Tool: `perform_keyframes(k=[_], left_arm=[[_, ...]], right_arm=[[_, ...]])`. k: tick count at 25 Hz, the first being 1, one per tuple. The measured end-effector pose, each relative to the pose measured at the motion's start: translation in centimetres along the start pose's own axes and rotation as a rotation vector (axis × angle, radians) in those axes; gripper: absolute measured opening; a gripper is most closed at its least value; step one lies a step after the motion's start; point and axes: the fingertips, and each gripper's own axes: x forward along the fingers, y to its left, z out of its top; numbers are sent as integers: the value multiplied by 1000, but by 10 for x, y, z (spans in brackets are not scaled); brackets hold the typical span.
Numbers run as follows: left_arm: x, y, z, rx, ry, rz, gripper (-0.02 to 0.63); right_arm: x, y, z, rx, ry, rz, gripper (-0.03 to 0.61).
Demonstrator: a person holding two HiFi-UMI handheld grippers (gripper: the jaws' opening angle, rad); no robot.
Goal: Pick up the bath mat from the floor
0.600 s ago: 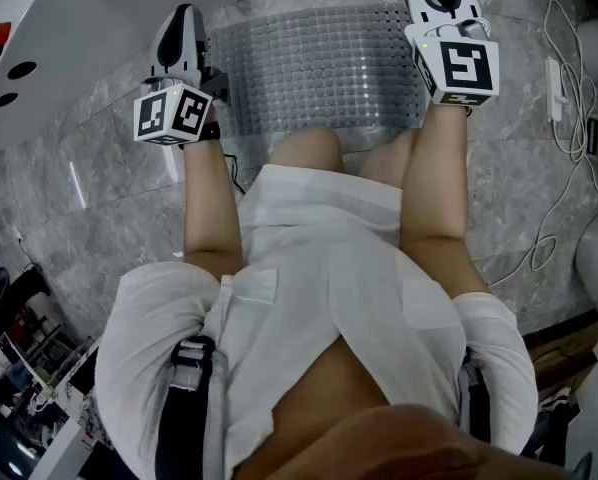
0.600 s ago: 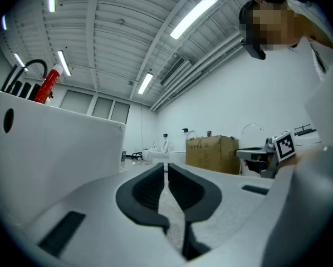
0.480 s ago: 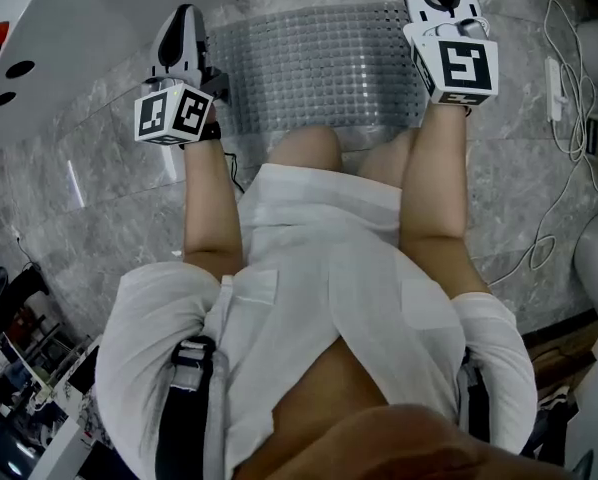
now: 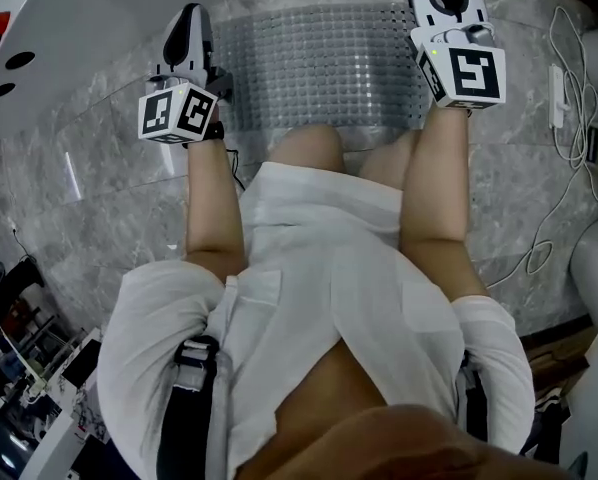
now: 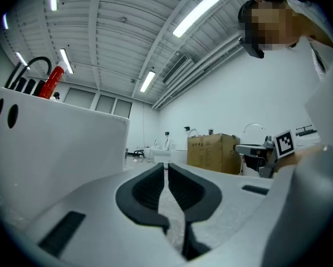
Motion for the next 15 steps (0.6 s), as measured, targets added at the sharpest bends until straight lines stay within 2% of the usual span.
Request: perform_keyframes(k=[9,15], left_arm=[[-9,16,-18,-14,35,11,31],[-22,41,-55,-20,126,55,31]], right_arm=[[9,8,0,-17,7,13,54],[16,18,-4,-22,22,40,86]])
